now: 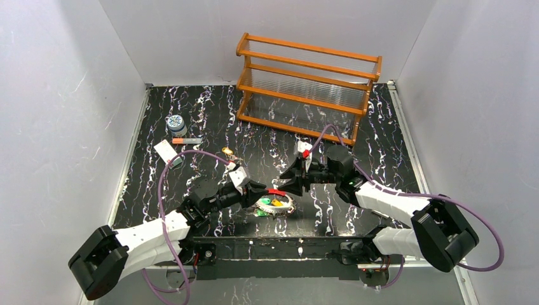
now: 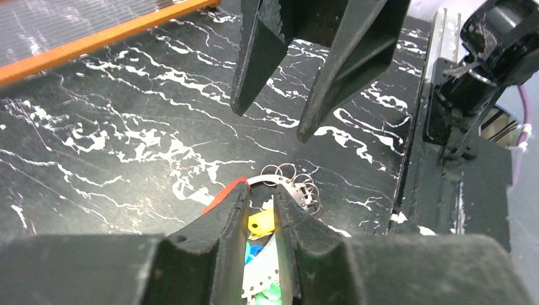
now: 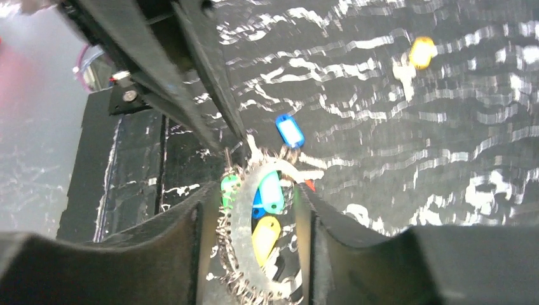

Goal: Put the keys on the keyring

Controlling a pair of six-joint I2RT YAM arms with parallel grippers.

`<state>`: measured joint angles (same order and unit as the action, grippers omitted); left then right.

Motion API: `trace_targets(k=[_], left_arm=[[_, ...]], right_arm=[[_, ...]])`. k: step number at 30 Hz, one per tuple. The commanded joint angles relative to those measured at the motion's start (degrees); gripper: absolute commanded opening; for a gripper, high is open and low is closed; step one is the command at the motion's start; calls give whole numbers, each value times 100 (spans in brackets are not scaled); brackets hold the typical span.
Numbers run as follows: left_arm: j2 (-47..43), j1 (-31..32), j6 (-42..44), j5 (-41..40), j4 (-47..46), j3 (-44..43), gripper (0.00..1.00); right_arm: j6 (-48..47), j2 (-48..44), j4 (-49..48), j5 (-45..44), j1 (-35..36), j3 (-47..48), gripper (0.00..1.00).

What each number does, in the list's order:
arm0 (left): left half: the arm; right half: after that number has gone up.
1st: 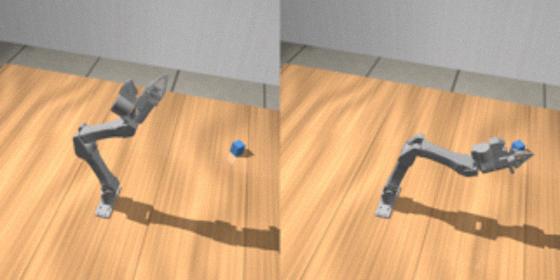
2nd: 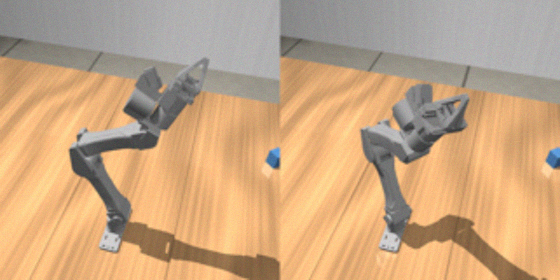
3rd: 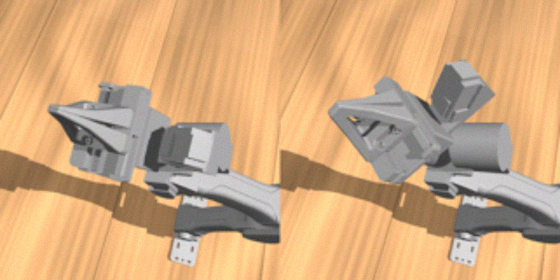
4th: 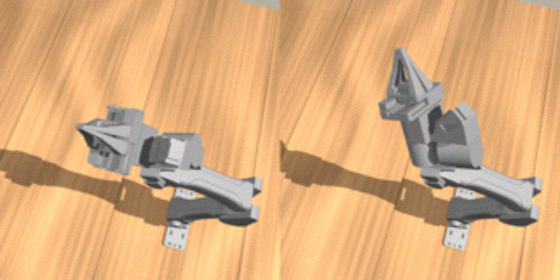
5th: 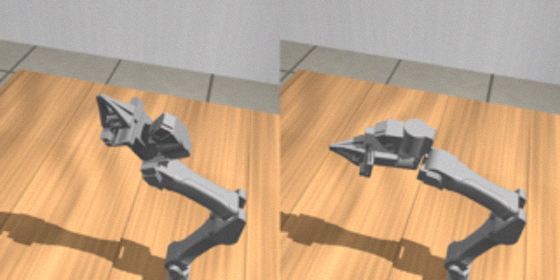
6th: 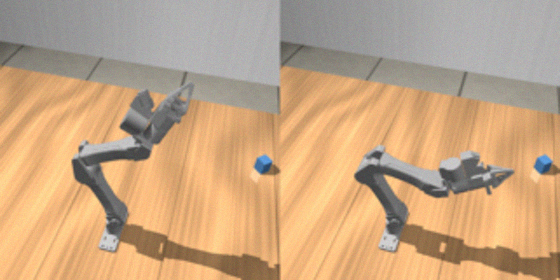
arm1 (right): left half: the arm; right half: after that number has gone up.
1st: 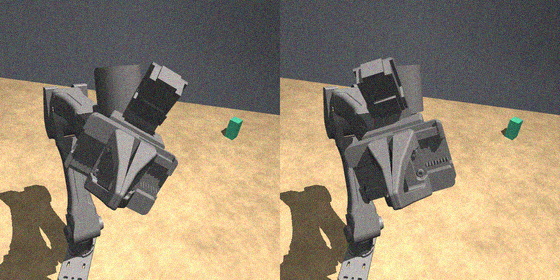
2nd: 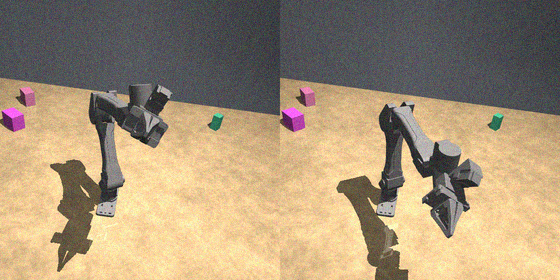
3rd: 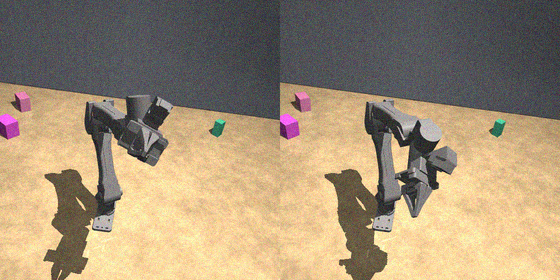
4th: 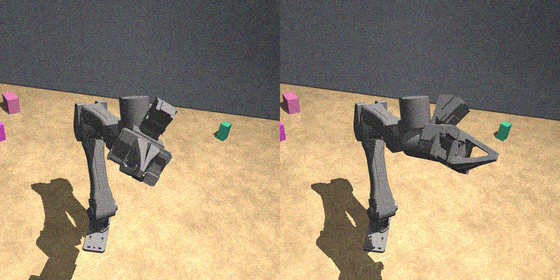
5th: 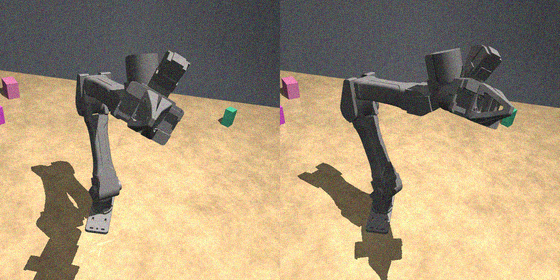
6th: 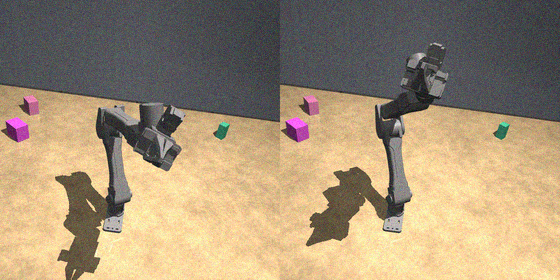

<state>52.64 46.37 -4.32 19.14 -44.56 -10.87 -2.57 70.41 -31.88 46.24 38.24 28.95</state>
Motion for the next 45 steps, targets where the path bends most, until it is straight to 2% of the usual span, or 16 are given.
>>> trace_targets(k=[1, 4, 6, 11, 17, 21, 25, 30, 34, 36, 38, 43, 45], left_arm=[[-129, 30, -261, -313, 323, -5, 25], [-216, 30, -443, -663, 634, -63, 34], [-305, 31, -547, -955, 873, -97, 41], [-421, 30, -650, -1350, 1243, -138, 45], [-336, 33, -735, -1576, 1589, -263, 46], [-307, 31, -778, -1601, 1627, -279, 46], [-373, 32, -824, -1630, 1640, -284, 46], [-530, 30, -834, -1633, 1831, -306, 46], [-719, 35, -843, -1688, 2123, -319, 46], [-800, 30, -858, -1738, 2254, -298, 46], [-857, 30, -909, -1798, 2286, -249, 46], [-804, 38, -1125, -2019, 2303, -180, 47], [-711, 32, -1229, -2059, 2254, -159, 47]], right_arm=[[1511, -153, 429, -1467, -22, -219, 58], [2292, -80, 895, -1735, -20, -313, 56], [2890, -13, 1163, -1821, -32, -422, 58], [3830, 54, 1874, -2080, -44, -660, 60], [4546, 197, 2117, -2309, -44, -809, 52], [4659, 689, 2133, -2252, -45, -682, 47], [4672, 1488, 1625, -1910, -39, -369, 38], [4187, 2353, 1652, -1983, -57, 595, 25], [3691, 2855, 1968, -2165, -150, 1485, 21], [3442, 3024, 2148, -2279, -206, 1882, 22], [3137, 3079, 2334, -2446, -218, 2251, 26], [2537, 2919, 3017, -2817, -219, 2559, 53], [2413, 2714, 3072, -2789, -219, 2410, 59]])
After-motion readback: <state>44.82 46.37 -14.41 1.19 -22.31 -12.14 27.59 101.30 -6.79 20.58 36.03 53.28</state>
